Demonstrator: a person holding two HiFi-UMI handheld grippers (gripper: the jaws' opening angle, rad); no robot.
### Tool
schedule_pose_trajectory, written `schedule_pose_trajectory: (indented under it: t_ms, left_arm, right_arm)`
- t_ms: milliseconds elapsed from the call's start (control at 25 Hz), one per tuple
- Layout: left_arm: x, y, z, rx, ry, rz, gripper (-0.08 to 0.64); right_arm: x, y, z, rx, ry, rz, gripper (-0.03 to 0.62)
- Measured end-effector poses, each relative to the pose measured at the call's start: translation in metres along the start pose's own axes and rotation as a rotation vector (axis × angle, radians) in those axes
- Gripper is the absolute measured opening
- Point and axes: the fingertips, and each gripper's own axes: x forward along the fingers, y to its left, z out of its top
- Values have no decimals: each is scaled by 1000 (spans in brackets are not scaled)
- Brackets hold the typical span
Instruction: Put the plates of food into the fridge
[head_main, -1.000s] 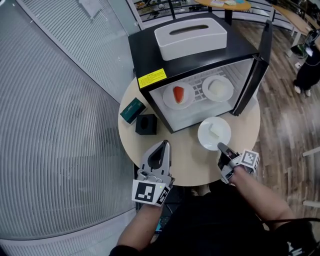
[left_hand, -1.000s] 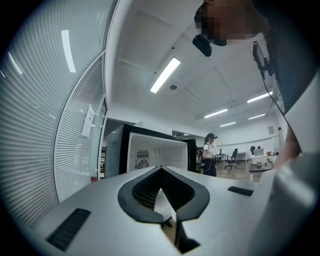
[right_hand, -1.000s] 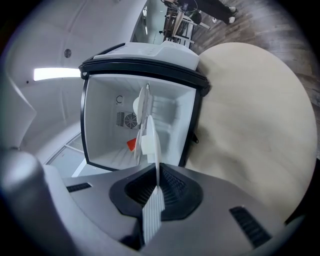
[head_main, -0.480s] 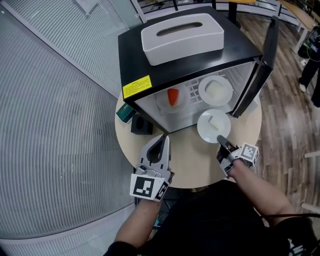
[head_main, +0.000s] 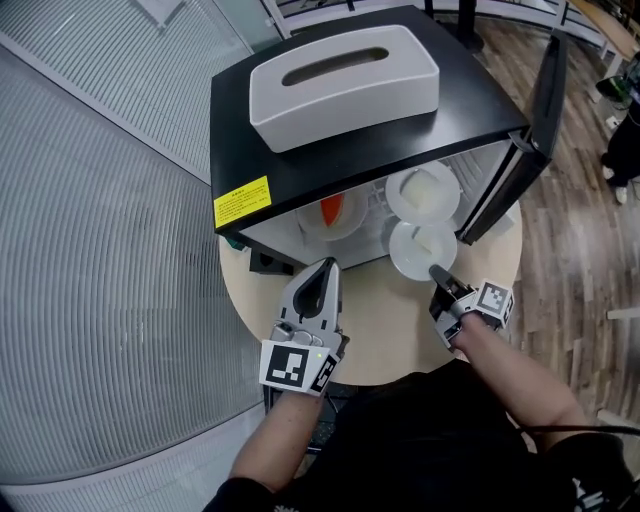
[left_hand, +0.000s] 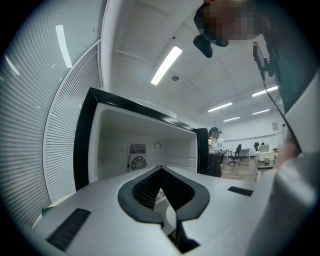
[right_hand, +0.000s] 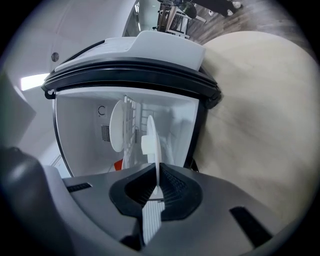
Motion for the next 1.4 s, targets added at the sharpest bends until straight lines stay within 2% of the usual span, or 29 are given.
schedule_pose_trajectory:
  t_ms: [320, 640, 840, 1000, 1400]
  left_arm:
    - [26, -7, -14, -2, 26, 2, 3]
    - [41, 10, -22, -3, 33, 23, 3]
    - [45, 12, -36, -18, 55, 28, 3]
    - [47, 16, -42, -13, 68, 22, 3]
    - [36, 36, -64, -60, 106, 58, 3]
  right_arm:
    - [20, -12, 15, 25, 18, -15, 17]
    - [46, -19, 30, 39, 15, -15, 17]
    - [56, -35, 39, 33, 7, -63, 17]
    - [69, -35, 51, 45, -17, -55, 17]
    - [101, -31, 61, 59, -46, -85, 18]
